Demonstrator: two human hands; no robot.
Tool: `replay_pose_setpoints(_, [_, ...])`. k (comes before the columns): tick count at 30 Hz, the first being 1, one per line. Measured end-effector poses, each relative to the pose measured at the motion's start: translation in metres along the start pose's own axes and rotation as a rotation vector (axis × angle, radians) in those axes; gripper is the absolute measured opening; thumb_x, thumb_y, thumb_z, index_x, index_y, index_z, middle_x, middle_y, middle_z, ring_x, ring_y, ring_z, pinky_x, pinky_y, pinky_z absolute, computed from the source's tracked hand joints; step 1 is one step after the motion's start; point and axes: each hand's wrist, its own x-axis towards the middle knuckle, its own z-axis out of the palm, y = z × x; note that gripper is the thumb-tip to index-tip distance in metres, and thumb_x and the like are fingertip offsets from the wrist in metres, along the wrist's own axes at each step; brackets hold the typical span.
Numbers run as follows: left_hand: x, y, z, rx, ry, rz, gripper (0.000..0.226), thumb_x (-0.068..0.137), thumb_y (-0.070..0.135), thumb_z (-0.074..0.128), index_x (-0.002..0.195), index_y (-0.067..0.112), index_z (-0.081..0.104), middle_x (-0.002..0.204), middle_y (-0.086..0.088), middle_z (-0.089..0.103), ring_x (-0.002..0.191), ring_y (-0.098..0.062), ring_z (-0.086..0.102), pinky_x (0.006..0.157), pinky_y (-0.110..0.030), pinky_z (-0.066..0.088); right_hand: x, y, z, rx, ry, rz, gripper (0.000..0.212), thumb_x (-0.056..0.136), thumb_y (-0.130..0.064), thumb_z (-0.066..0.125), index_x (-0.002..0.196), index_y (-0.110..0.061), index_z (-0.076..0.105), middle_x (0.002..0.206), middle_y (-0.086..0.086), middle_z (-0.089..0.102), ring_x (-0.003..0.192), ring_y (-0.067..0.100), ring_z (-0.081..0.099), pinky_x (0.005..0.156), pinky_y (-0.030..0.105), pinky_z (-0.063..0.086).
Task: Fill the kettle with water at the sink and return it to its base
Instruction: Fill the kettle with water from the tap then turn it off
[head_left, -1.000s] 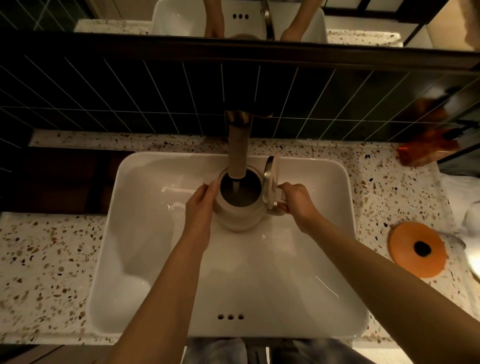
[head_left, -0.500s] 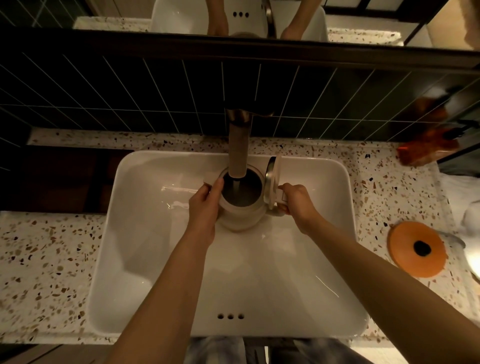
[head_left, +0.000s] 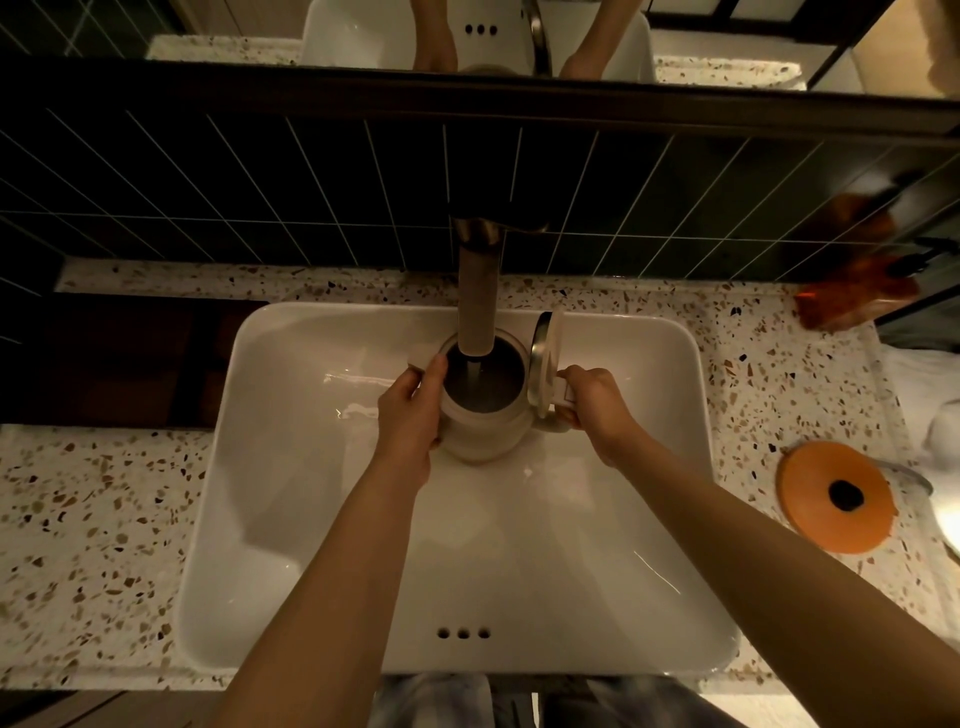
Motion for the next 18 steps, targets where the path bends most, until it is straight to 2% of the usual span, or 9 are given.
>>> replay_pose_setpoints(4, [0.0025, -0.0007, -0.001, -0.007, -0.012, -0.007, 0.022, 0.088, 0.049, 0.062, 0.087, 0.027, 0.067, 0.091, 0.012, 0.065, 0.089, -0.014, 0.055, 0.095, -0.056, 0.045, 0.0006, 0.0007, -0.0002, -0.018, -0.01, -0.003, 0.035, 0.088, -0.016, 0.037, 0.056, -0.007, 0.046, 0.051, 0.011, 0.04, 0.051, 0.019, 0.037, 0.058, 0.034, 0.031])
replay_pose_setpoints(7, [0.0028, 0.0009, -0.0003, 0.003, -0.011, -0.011, 0.021, 0.089, 0.049, 0.061, 0.09, 0.028, 0.066, 0.091, 0.014, 0.064, 0.085, -0.01, 0.054, 0.095, -0.054, 0.046, 0.0008, 0.001, 0.0006, -0.019, -0.001, 0.008, 0.032, 0.088, -0.016, 0.037, 0.061, -0.003, 0.051, 0.051, 0.01, 0.043, 0.053, 0.021, 0.039, 0.06, 0.034, 0.032])
replay_pose_setpoints(11, [0.0017, 0.0031, 0.0008, 0.007, -0.014, -0.012, 0.016, 0.09, 0.047, 0.06, 0.093, 0.031, 0.064, 0.09, 0.017, 0.061, 0.08, -0.004, 0.051, 0.092, -0.05, 0.047, -0.0002, -0.0006, 0.0003, -0.009, -0.005, 0.004, 0.036, 0.089, -0.015, 0.037, 0.056, -0.006, 0.049, 0.047, 0.008, 0.044, 0.052, 0.02, 0.04, 0.059, 0.033, 0.033])
replay_pose_setpoints(14, [0.0015, 0.0032, 0.0009, 0.02, -0.004, -0.015, 0.023, 0.09, 0.048, 0.061, 0.101, 0.028, 0.066, 0.091, 0.018, 0.062, 0.081, -0.005, 0.052, 0.093, -0.051, 0.048, -0.0002, -0.0003, 0.0006, -0.002, 0.006, 0.015, 0.035, 0.088, -0.015, 0.038, 0.056, -0.006, 0.049, 0.05, 0.01, 0.044, 0.055, 0.023, 0.04, 0.062, 0.036, 0.033])
replay_pose_setpoints(18, [0.0017, 0.0033, 0.0006, 0.04, -0.003, -0.023, 0.024, 0.088, 0.05, 0.061, 0.09, 0.027, 0.065, 0.091, 0.013, 0.064, 0.083, -0.009, 0.054, 0.094, -0.053, 0.048, 0.0009, 0.0018, 0.0007, 0.007, 0.019, 0.023, 0.028, 0.086, -0.016, 0.039, 0.064, -0.003, 0.052, 0.055, 0.013, 0.042, 0.06, 0.026, 0.039, 0.064, 0.039, 0.032])
